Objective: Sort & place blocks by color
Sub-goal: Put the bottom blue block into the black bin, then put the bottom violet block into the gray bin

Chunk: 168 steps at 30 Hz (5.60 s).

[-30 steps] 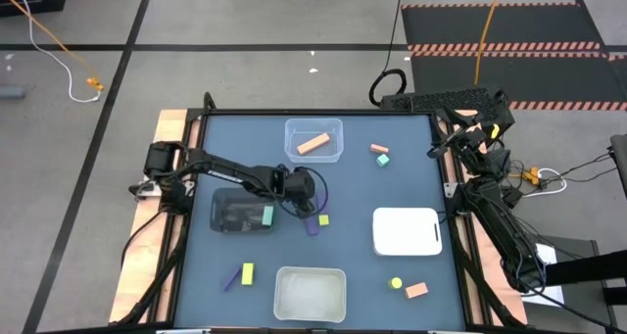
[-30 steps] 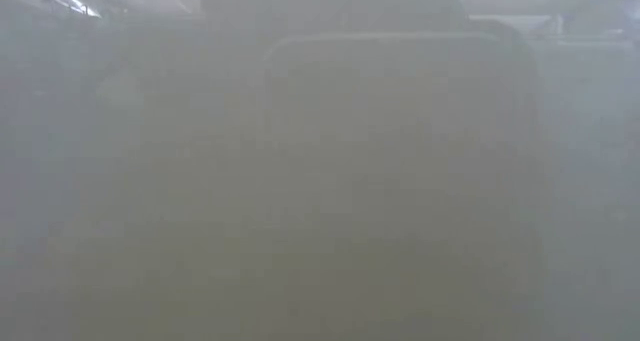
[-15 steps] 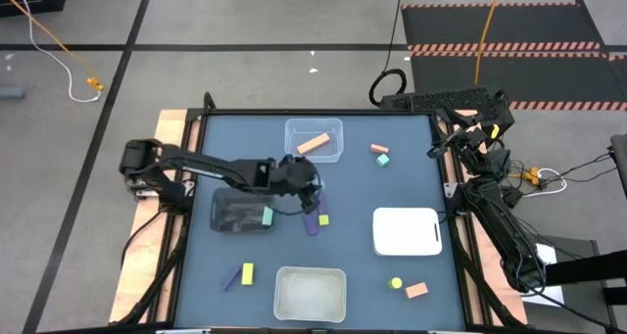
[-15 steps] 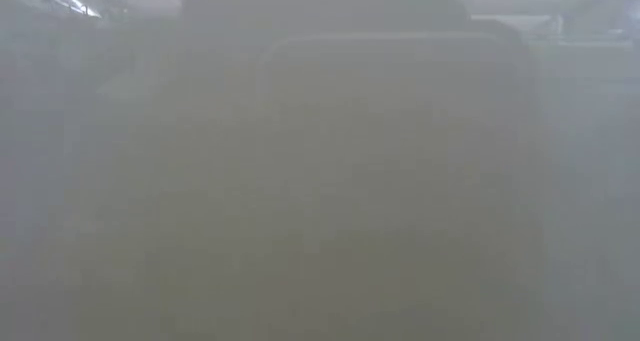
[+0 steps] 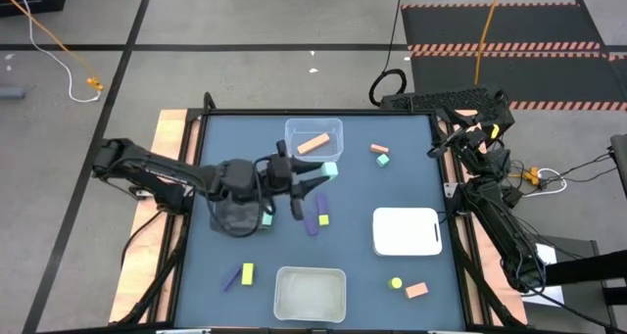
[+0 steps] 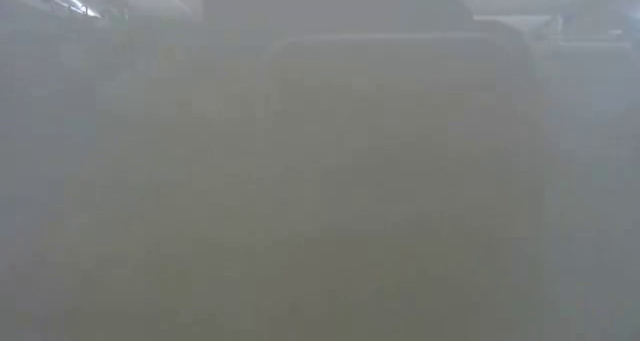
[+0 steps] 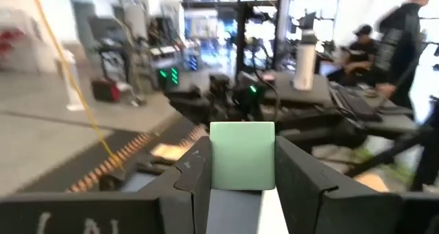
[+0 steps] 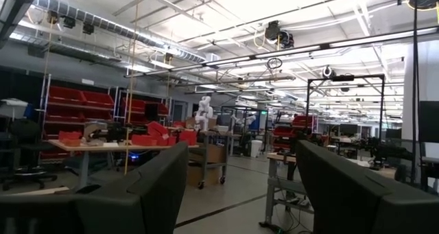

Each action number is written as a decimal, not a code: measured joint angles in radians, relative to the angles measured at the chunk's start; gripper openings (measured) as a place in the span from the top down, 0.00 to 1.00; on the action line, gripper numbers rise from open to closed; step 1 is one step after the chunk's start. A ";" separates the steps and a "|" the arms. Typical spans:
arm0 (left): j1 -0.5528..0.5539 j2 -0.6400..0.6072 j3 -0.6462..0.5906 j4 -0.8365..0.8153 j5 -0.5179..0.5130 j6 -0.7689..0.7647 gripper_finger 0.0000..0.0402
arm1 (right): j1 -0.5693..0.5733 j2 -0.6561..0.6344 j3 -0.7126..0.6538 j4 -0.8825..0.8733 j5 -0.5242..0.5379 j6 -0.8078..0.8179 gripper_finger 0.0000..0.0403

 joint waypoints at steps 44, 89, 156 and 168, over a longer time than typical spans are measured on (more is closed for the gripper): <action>-0.195 0.019 -0.005 -1.511 -0.144 -1.364 0.69 | 0.000 0.000 0.000 -0.003 0.000 0.000 0.35; -0.579 0.029 0.007 -1.425 0.031 -1.979 0.43 | 0.000 0.000 0.000 -0.004 0.000 0.000 0.35; -0.594 0.276 0.109 -1.466 0.013 -1.740 0.82 | 0.000 0.000 0.000 -0.006 0.000 0.000 0.35; -0.376 0.265 0.145 -1.053 -0.481 -0.765 0.81 | 0.000 0.000 0.000 -0.010 0.000 0.000 0.35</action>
